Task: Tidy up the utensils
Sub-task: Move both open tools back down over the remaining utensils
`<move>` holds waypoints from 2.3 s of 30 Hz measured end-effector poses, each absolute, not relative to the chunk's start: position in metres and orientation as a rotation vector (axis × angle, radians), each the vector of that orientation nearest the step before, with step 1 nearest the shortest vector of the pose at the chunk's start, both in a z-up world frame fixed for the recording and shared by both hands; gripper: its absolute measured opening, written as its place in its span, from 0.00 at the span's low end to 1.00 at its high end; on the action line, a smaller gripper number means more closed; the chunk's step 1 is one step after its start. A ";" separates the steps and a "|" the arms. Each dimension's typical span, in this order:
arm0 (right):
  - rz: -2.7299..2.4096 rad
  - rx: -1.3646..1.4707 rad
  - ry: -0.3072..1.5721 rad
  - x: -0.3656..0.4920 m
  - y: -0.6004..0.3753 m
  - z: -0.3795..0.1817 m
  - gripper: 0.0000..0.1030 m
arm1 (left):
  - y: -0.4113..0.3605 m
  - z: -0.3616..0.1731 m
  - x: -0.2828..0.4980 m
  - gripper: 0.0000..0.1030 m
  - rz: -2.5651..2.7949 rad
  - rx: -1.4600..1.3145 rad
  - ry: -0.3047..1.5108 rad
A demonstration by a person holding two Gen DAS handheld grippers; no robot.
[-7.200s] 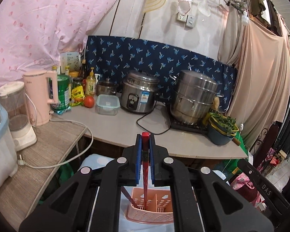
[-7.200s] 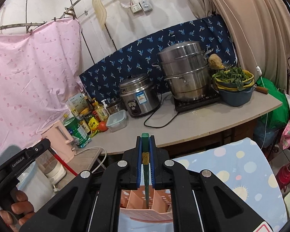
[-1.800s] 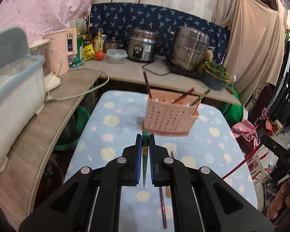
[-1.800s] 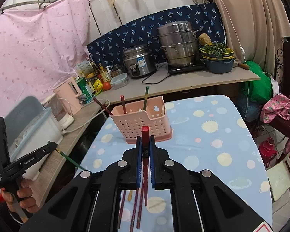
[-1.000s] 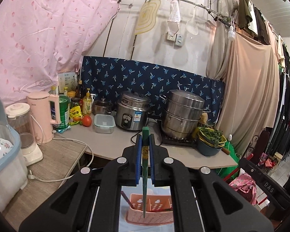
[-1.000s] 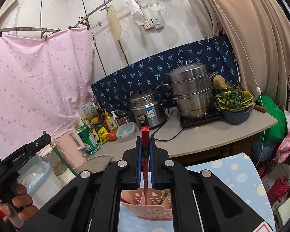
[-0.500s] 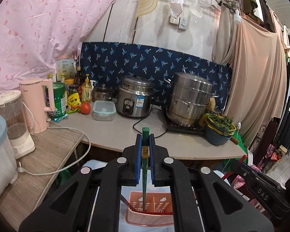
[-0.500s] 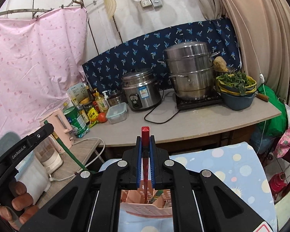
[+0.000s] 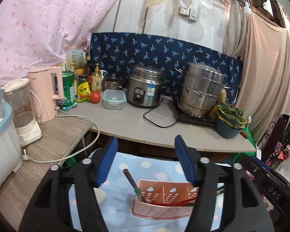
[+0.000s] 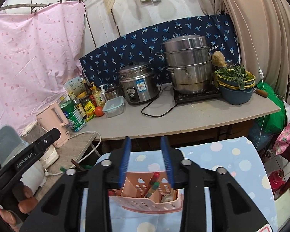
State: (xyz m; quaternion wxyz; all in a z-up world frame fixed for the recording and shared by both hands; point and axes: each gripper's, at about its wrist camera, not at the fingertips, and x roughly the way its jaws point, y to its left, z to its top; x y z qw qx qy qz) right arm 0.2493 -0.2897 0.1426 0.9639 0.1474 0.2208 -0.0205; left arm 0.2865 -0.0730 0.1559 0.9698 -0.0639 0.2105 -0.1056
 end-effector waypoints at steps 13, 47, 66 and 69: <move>-0.013 0.287 0.426 0.216 -0.278 0.154 0.38 | -0.080 0.161 0.257 0.60 -0.202 -0.057 0.419; -0.042 0.283 0.708 0.077 -0.256 0.030 0.38 | -0.038 0.036 0.150 0.65 -0.209 0.019 0.730; -0.001 0.215 0.939 0.028 -0.210 -0.073 0.38 | -0.035 -0.068 0.093 0.65 -0.237 0.060 0.978; 0.017 0.206 0.957 0.029 -0.203 -0.078 0.37 | -0.035 -0.075 0.088 0.65 -0.244 0.063 0.998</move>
